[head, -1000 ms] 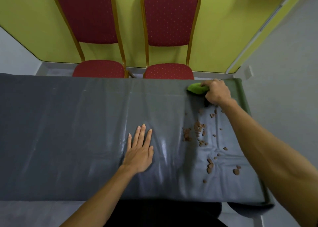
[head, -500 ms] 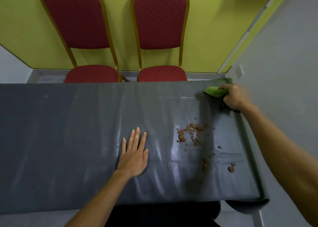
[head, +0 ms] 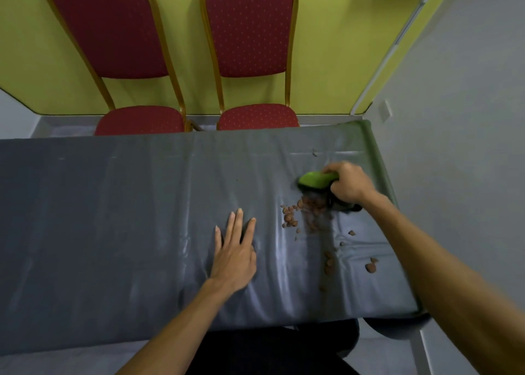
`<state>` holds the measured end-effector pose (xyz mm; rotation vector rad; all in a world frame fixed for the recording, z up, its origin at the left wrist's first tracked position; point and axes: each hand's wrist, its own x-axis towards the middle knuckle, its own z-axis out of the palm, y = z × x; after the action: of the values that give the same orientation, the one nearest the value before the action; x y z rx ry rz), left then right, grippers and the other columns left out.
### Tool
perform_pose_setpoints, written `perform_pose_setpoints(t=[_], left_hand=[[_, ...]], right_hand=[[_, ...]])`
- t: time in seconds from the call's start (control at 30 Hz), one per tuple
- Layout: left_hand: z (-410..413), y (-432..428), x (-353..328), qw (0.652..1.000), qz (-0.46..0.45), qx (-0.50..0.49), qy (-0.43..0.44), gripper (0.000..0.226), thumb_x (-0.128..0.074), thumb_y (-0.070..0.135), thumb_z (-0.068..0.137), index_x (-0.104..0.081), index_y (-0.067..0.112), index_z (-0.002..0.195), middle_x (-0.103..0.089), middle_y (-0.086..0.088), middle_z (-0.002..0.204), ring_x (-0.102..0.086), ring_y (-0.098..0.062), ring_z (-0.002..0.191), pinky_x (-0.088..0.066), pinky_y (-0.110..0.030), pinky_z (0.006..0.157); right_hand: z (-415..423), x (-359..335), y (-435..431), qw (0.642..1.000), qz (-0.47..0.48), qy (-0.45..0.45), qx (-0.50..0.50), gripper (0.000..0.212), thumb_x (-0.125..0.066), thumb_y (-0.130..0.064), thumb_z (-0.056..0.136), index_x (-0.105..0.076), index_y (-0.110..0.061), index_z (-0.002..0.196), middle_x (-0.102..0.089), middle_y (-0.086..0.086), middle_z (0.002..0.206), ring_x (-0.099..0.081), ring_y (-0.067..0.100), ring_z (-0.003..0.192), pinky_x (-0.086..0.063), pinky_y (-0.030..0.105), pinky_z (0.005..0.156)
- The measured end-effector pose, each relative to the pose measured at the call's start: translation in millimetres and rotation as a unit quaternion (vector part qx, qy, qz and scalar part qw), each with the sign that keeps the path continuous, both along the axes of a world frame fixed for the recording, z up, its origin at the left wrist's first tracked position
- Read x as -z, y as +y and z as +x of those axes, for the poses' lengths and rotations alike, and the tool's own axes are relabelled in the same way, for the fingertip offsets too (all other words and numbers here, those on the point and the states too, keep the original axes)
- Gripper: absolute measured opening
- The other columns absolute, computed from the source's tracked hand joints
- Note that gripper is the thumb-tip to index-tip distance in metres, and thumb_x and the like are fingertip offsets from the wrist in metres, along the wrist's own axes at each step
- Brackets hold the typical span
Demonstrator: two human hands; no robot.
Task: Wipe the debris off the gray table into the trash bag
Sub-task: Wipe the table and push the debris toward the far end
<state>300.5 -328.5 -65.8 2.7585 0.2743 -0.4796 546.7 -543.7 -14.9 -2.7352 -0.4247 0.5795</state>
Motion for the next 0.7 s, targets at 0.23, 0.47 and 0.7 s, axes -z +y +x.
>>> perform_pose_setpoints(t=[0.23,0.47,0.7], left_hand=[[4,9,-4,0.998,-0.008,0.020,0.053,0.067,-0.030,0.031,0.102,0.013,0.030,0.154,0.037,0.002,0.157,0.035,-0.015,0.143,0.011,-0.052,0.120],[2,15,-3,0.997,-0.014,0.019,0.074,0.069,-0.032,0.036,0.101,0.013,0.033,0.154,0.037,0.006,0.157,0.034,-0.013,0.144,0.013,-0.052,0.118],[0,14,1,0.998,-0.009,0.010,0.069,0.068,-0.027,0.037,0.100,0.016,0.033,0.153,0.040,0.005,0.155,0.039,-0.013,0.141,0.017,-0.052,0.117]], right_hand=[[74,-7,24,0.994,-0.005,-0.045,0.102,0.055,-0.055,-0.007,0.080,-0.055,-0.022,0.133,-0.056,0.018,0.126,-0.054,0.041,0.114,-0.052,0.050,0.090],[27,16,50,0.999,-0.024,-0.022,-0.016,0.054,-0.055,-0.005,0.081,-0.060,-0.029,0.129,-0.055,0.016,0.125,-0.050,0.038,0.114,-0.050,0.048,0.091],[28,-1,-7,0.996,-0.029,0.032,-0.072,0.059,-0.051,0.007,0.066,-0.075,-0.034,0.101,-0.072,0.006,0.112,-0.063,0.031,0.105,-0.051,0.031,0.085]])
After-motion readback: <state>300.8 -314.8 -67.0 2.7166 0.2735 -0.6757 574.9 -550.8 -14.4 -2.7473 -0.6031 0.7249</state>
